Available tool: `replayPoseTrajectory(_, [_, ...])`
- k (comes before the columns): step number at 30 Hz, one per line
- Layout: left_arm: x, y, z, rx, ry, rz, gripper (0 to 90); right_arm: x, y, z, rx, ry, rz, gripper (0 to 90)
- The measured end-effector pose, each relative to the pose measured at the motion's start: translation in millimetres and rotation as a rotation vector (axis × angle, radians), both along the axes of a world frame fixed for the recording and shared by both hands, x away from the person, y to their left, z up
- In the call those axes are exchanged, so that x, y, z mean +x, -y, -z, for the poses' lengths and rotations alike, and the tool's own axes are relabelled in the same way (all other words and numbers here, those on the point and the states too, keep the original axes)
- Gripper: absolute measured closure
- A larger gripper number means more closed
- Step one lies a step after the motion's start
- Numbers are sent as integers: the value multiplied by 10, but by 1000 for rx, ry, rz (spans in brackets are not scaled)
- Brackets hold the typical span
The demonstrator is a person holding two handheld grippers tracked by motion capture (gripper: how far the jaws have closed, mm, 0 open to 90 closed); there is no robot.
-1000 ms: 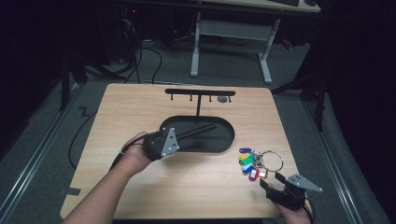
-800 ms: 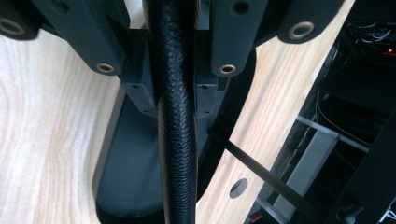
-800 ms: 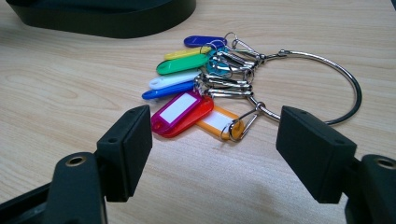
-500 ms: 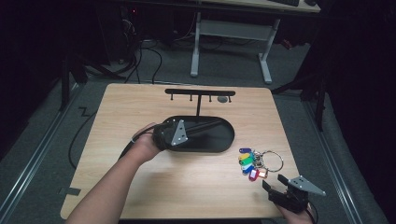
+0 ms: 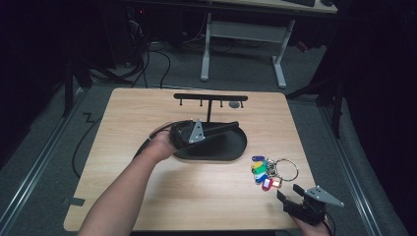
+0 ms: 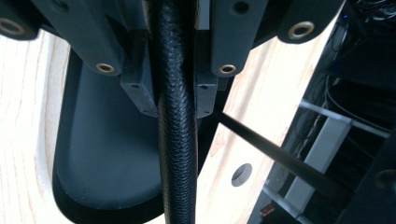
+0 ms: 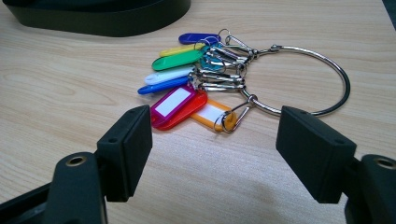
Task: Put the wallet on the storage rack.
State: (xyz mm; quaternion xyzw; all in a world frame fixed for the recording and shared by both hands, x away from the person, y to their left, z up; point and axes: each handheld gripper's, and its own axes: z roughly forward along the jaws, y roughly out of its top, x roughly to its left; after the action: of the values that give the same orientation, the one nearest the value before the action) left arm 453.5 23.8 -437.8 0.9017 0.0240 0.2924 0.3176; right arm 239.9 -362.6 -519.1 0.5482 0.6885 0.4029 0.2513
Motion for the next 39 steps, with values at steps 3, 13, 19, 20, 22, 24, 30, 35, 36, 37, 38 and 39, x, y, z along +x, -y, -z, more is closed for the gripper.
replayPoseTrajectory(3, [32,38,56,4,-3,7,740,-1,6,6,1,-2,0,274])
replayPoseTrajectory(13, [188,-11,188,-2,-27,-11,739,-19,19,14,8,-8,13,275])
replayPoseTrajectory(19, [207,-22,217,-3,-24,1,737,-20,22,22,14,-10,15,275])
replayPoseTrajectory(20, [207,-22,217,-3,-24,1,737,-20,20,23,13,-11,17,275])
replayPoseTrajectory(22, [205,-29,224,4,-16,4,735,-20,19,22,11,-10,14,275])
replayPoseTrajectory(24, [206,-35,234,14,-12,10,734,-23,15,21,10,-8,13,275])
replayPoseTrajectory(30, [230,-60,266,67,-10,0,732,-24,9,25,10,-12,13,276])
replayPoseTrajectory(35, [254,-89,309,92,-16,-11,730,-22,9,29,11,-15,14,276])
replayPoseTrajectory(36, [259,-97,321,96,-15,-13,730,-22,11,31,13,-16,16,276])
replayPoseTrajectory(37, [259,-97,321,96,-15,-13,729,-22,11,31,13,-16,16,276])
replayPoseTrajectory(38, [262,-100,321,95,-15,-15,729,-21,12,32,15,-17,18,276])
replayPoseTrajectory(39, [261,-100,321,95,-15,-14,728,-20,10,34,15,-18,18,276])
